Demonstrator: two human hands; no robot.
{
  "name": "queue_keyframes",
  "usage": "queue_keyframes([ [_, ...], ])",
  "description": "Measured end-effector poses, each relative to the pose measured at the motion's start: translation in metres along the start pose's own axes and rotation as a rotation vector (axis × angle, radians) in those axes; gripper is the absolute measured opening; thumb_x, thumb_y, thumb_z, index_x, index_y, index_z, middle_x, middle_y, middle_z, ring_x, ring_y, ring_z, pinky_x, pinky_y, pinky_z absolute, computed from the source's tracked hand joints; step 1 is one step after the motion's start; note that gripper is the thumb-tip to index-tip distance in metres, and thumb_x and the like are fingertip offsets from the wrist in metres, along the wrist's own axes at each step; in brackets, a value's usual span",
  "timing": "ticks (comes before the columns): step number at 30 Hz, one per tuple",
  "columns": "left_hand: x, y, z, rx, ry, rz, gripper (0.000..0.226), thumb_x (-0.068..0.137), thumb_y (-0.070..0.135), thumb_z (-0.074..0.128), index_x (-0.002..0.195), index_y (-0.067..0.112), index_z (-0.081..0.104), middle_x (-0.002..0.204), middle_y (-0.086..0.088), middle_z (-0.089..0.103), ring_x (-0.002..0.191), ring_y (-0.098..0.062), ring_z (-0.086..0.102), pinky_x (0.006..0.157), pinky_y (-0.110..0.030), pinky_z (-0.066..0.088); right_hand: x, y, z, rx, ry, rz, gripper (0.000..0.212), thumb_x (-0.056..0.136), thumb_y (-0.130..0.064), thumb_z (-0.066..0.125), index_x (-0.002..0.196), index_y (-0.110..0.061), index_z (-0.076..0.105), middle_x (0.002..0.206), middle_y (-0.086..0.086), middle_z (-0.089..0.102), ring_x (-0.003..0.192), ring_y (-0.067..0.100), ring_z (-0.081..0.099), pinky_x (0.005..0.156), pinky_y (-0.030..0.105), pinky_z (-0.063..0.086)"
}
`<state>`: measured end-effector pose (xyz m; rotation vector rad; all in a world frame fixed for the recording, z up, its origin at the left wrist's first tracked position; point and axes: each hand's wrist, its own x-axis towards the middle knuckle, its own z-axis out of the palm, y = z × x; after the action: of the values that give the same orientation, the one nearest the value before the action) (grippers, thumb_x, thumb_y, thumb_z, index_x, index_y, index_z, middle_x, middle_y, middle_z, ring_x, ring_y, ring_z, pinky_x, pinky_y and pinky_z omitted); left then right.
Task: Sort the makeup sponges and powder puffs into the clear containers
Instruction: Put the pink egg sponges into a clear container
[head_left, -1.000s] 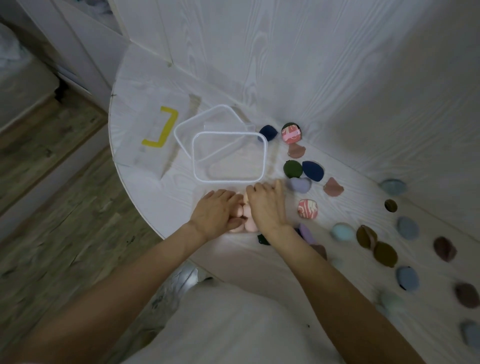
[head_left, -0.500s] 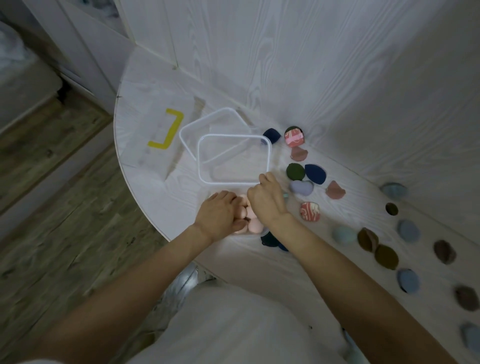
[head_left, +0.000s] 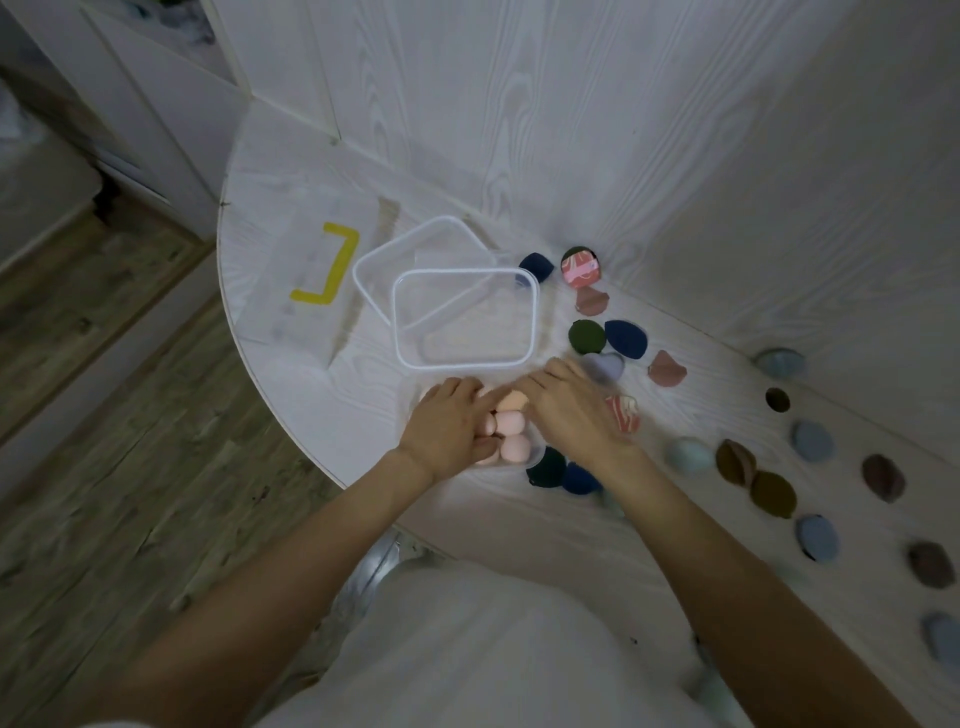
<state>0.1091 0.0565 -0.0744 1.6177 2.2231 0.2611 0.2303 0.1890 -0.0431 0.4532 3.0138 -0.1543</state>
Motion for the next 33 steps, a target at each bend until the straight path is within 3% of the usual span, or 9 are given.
queue_keyframes([
  [3, 0.003, 0.003, -0.002, 0.066, -0.031, 0.015, 0.067, 0.086, 0.046, 0.052, 0.146, 0.035, 0.023, 0.128, -0.007, 0.042, 0.112, -0.025, 0.041, 0.092, -0.033, 0.034, -0.020, -0.009, 0.008, -0.007, 0.252, 0.086, 0.012, 0.074, -0.009, 0.070, 0.086, -0.013, 0.071, 0.090, 0.003, 0.064, 0.085, 0.024, 0.054, 0.072, 0.035, 0.046],
  [10, 0.006, 0.011, -0.008, 0.212, -0.055, -0.023, 0.067, 0.088, 0.051, 0.047, 0.146, 0.032, 0.020, 0.129, -0.008, 0.038, 0.114, -0.023, 0.039, 0.087, -0.034, 0.037, -0.023, -0.024, 0.025, -0.013, 0.236, 0.080, 0.005, 0.067, -0.017, 0.076, 0.064, -0.017, 0.072, 0.084, 0.000, 0.065, 0.087, 0.021, 0.037, 0.075, 0.033, 0.024],
  [16, 0.005, 0.002, 0.005, 0.209, -0.024, 0.039, 0.064, 0.087, 0.051, 0.044, 0.146, 0.030, 0.026, 0.131, -0.010, 0.043, 0.115, -0.026, 0.044, 0.093, -0.038, 0.037, -0.024, -0.017, 0.024, 0.117, 0.155, 0.209, 0.018, 0.086, -0.023, 0.056, 0.082, -0.016, 0.072, 0.096, -0.003, 0.063, 0.095, 0.021, 0.047, 0.085, 0.033, 0.029],
  [20, -0.011, 0.000, -0.003, -0.052, 0.159, 0.072, 0.046, 0.088, 0.038, 0.046, 0.130, 0.022, 0.054, 0.127, -0.010, 0.054, 0.115, -0.027, 0.051, 0.087, -0.036, 0.044, -0.019, -0.011, 0.005, 0.530, 0.276, 0.343, 0.012, 0.088, -0.013, 0.059, 0.097, -0.014, 0.067, 0.105, -0.001, 0.063, 0.099, 0.013, 0.050, 0.088, 0.032, 0.043],
  [23, -0.030, -0.006, -0.021, -0.231, 0.426, 0.024, 0.039, 0.087, 0.033, 0.042, 0.118, 0.018, 0.061, 0.122, -0.003, 0.056, 0.111, -0.015, 0.046, 0.078, -0.025, 0.043, 0.000, -0.007, -0.020, 0.939, 0.265, 0.566, 0.029, 0.090, -0.017, 0.059, 0.118, -0.018, 0.054, 0.120, -0.005, 0.054, 0.106, 0.009, 0.050, 0.089, 0.027, 0.046],
  [25, -0.037, -0.021, -0.032, -0.328, 0.634, -0.112, 0.032, 0.087, 0.028, 0.046, 0.114, 0.017, 0.060, 0.115, -0.001, 0.057, 0.104, -0.014, 0.048, 0.081, -0.022, 0.042, 0.020, -0.005, -0.036, 1.170, 0.188, 0.641, 0.048, 0.091, -0.024, 0.057, 0.135, -0.021, 0.039, 0.134, -0.003, 0.045, 0.118, 0.014, 0.046, 0.095, 0.031, 0.042],
  [27, -0.035, -0.035, -0.043, -0.512, 0.728, -0.349, 0.033, 0.089, 0.021, 0.055, 0.122, 0.017, 0.054, 0.120, -0.001, 0.053, 0.103, -0.015, 0.051, 0.084, -0.025, 0.042, 0.039, -0.003, -0.048, 1.316, 0.095, 0.671, 0.061, 0.094, -0.032, 0.053, 0.146, -0.026, 0.021, 0.148, -0.001, 0.032, 0.132, 0.020, 0.035, 0.104, 0.036, 0.033],
  [30, -0.021, -0.045, -0.064, -0.899, 0.567, -0.619, 0.053, 0.092, 0.027, 0.055, 0.141, 0.020, 0.036, 0.136, 0.000, 0.044, 0.116, -0.014, 0.047, 0.092, -0.024, 0.037, 0.058, -0.002, -0.057, 1.396, -0.026, 0.632, 0.069, 0.095, -0.045, 0.045, 0.148, -0.035, 0.002, 0.156, -0.003, 0.015, 0.141, 0.022, 0.020, 0.114, 0.042, 0.018],
  [33, -0.016, -0.045, -0.074, -1.199, 0.435, -0.593, 0.053, 0.092, 0.047, 0.047, 0.141, 0.029, 0.037, 0.137, 0.007, 0.048, 0.121, -0.009, 0.046, 0.106, -0.031, 0.034, 0.054, -0.004, -0.053, 1.478, 0.046, 0.578, 0.062, 0.094, -0.053, 0.040, 0.146, -0.040, 0.011, 0.155, -0.004, 0.021, 0.140, 0.020, 0.025, 0.117, 0.048, 0.018],
])
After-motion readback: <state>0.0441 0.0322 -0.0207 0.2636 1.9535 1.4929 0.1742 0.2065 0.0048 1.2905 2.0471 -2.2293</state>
